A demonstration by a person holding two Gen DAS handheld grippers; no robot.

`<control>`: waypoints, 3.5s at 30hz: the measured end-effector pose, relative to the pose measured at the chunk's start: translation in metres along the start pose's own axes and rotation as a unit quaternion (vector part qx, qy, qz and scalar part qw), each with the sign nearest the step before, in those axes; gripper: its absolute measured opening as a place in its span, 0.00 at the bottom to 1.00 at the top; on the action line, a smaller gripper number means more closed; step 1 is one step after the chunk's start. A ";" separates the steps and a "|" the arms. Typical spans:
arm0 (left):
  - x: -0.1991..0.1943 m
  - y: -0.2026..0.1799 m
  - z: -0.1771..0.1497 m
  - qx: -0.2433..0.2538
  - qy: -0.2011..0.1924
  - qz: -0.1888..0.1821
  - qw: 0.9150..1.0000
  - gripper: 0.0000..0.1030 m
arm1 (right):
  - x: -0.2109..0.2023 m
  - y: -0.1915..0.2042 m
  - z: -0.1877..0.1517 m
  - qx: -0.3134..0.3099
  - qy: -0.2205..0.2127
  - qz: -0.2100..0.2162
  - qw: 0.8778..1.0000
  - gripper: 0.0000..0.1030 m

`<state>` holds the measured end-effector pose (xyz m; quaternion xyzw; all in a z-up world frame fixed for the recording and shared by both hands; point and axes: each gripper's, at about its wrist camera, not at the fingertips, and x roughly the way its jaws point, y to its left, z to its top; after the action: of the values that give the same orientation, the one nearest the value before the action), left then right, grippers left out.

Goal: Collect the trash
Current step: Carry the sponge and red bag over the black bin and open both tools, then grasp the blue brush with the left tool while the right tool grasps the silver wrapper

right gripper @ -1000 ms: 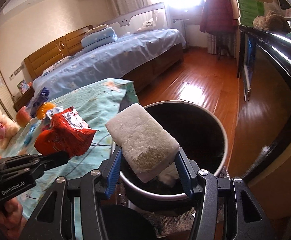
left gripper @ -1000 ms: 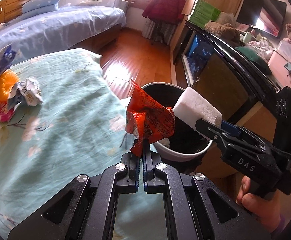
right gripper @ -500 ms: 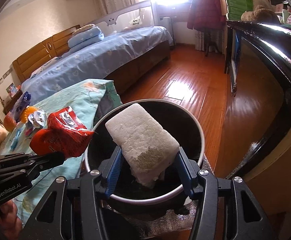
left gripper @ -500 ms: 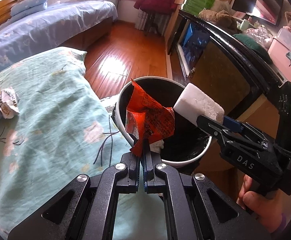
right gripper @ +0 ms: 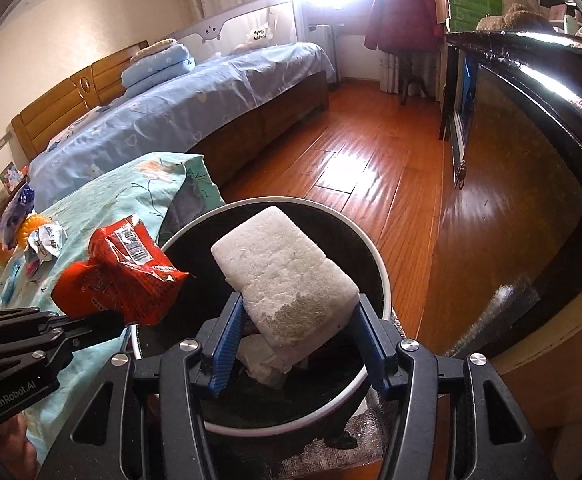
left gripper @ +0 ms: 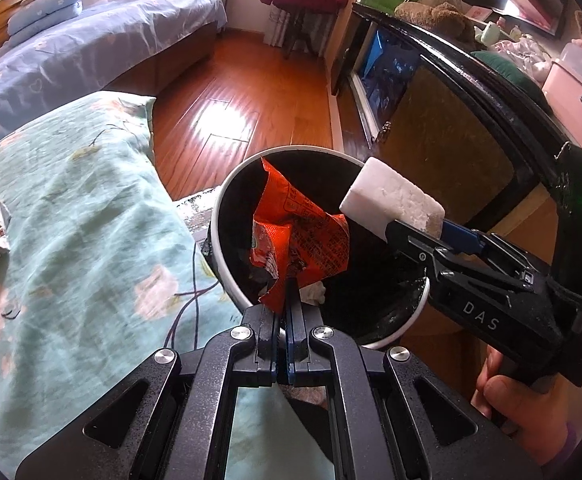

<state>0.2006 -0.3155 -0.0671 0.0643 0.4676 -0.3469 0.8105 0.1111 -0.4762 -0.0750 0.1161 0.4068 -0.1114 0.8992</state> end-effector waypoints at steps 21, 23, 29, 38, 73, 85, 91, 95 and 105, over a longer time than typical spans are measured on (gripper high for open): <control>0.007 -0.002 0.004 0.002 0.005 0.005 1.000 0.47 | 0.020 -0.011 0.005 0.010 0.025 0.004 1.000 0.67; 0.003 0.000 0.001 0.000 0.000 0.008 1.000 0.47 | 0.019 -0.011 0.005 0.014 0.024 0.007 1.000 0.71; -0.017 0.016 -0.017 -0.020 -0.015 0.016 1.000 0.47 | 0.008 -0.003 0.005 0.014 0.014 0.021 1.000 0.74; -0.055 0.058 -0.056 -0.075 -0.040 0.051 0.995 0.49 | -0.012 0.042 0.006 -0.005 -0.002 0.075 0.997 0.86; -0.138 0.230 -0.136 -0.250 -0.086 0.201 0.943 0.52 | 0.037 0.239 -0.004 -0.130 0.065 0.205 0.968 0.86; -0.123 0.277 -0.106 -0.255 -0.069 0.248 0.932 0.63 | 0.070 0.265 0.021 -0.133 0.071 0.210 0.966 0.86; -0.115 0.290 -0.095 -0.250 -0.064 0.263 0.929 0.63 | 0.083 0.276 0.033 -0.139 0.067 0.206 0.966 0.84; -0.112 0.288 -0.093 -0.236 -0.066 0.276 0.929 0.48 | 0.089 0.280 0.034 -0.139 0.070 0.198 0.968 0.58; -0.119 0.279 -0.100 -0.227 -0.077 0.263 0.935 0.43 | 0.080 0.276 0.027 -0.149 0.065 0.205 0.965 0.08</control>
<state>0.2644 -0.0033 -0.0890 -0.0282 0.4365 -0.0101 0.8992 0.2628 -0.2309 -0.0861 0.0689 0.4441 0.1450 0.8815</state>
